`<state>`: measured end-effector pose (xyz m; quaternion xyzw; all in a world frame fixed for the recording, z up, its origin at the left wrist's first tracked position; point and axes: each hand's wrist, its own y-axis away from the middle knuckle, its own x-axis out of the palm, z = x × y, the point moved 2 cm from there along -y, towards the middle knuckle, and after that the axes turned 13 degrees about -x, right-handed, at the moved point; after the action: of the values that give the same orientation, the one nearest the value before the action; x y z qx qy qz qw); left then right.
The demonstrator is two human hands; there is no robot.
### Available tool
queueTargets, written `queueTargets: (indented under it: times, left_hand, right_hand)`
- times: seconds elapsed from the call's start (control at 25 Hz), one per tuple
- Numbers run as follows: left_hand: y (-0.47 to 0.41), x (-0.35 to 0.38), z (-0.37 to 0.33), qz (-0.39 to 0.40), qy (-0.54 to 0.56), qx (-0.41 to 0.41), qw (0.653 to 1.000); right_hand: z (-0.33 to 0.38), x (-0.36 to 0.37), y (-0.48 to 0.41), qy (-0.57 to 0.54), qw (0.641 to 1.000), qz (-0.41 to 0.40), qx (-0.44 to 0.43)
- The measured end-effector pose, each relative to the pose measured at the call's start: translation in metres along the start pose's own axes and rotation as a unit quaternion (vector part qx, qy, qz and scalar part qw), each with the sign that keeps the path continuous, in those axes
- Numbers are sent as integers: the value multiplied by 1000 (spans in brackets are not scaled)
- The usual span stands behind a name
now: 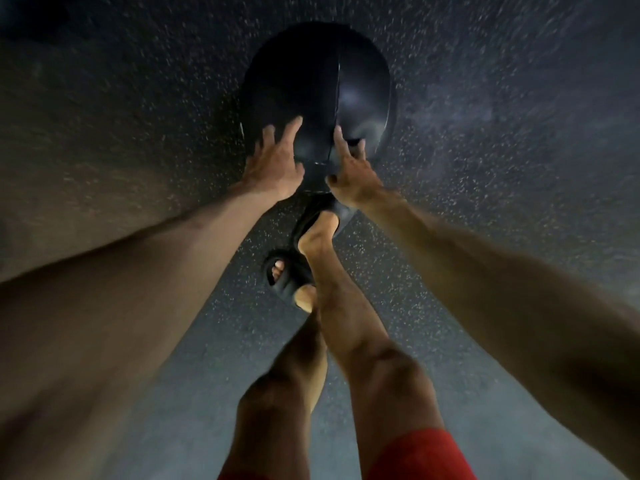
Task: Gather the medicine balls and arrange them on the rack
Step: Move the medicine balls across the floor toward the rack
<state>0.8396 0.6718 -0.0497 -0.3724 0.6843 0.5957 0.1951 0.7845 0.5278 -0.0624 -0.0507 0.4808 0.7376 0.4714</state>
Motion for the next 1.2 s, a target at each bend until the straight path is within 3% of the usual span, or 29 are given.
queueTargets:
  times: [0.24,0.4,0.64,0.8,0.96,1.08,1.2]
  left_hand:
    - [-39,22,17,53,-17,-5,998]
    - [-75,3,-10,23,-30,35,999]
    - [-152,-41,-82,-1,-18,-18,1000]
    - [-219,-97,-114,6,-13,-82,997]
    - [-263,-132,-115,14,-16,-69,997]
    - [-281,-132,-109,-18,4,-40,999]
    - [-305,-136,-114,-110,66,-5,992]
  right_hand:
    - [1,-15,-46,-62,991,-117,14]
    - [3,-80,-98,-65,980,-181,48]
    - [-3,-162,-173,-64,970,-234,-5]
    - [3,-157,-179,-15,962,-266,-61]
    - [3,-146,-185,15,965,-253,-65]
    - [9,-161,-211,22,962,-267,-52]
    - [18,-185,-248,54,956,-286,-45]
